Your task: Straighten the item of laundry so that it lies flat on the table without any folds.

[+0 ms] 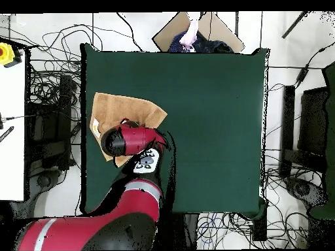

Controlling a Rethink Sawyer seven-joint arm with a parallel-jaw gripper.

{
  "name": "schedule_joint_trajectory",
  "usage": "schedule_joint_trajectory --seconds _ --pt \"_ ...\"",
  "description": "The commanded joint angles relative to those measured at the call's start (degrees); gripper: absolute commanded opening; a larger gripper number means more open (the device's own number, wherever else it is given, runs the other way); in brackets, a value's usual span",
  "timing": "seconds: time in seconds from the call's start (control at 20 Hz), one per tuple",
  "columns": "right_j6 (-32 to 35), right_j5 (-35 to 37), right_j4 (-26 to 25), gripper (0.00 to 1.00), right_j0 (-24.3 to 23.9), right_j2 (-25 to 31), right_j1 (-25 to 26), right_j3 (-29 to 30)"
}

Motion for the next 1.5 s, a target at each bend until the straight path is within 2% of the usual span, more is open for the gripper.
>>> schedule_joint_trajectory --seconds 0.05,0.3,0.55,0.85,1.2,1.3,1.5 --pt "-0.21 0.7 -4.13 0.0 -3.75 9.73 5.52 2.88" --pt "-4.33 1.37 -10.07 0.0 -9.25 10.23 1.81 6.38" --pt "-10.46 3.16 -19.85 0.0 -17.89 12.17 -3.53 13.31" --pt "-14.51 4.13 -32.01 0.0 -25.05 12.18 -7.99 16.97" --pt "-20.83 10.13 -40.21 0.0 -35.12 16.11 -14.78 20.71" --pt "-21.36 9.87 -42.05 0.0 -36.86 16.8 -14.63 19.77" --pt "-18.53 7.28 -44.18 0.0 -37.49 18.29 -7.28 13.91"
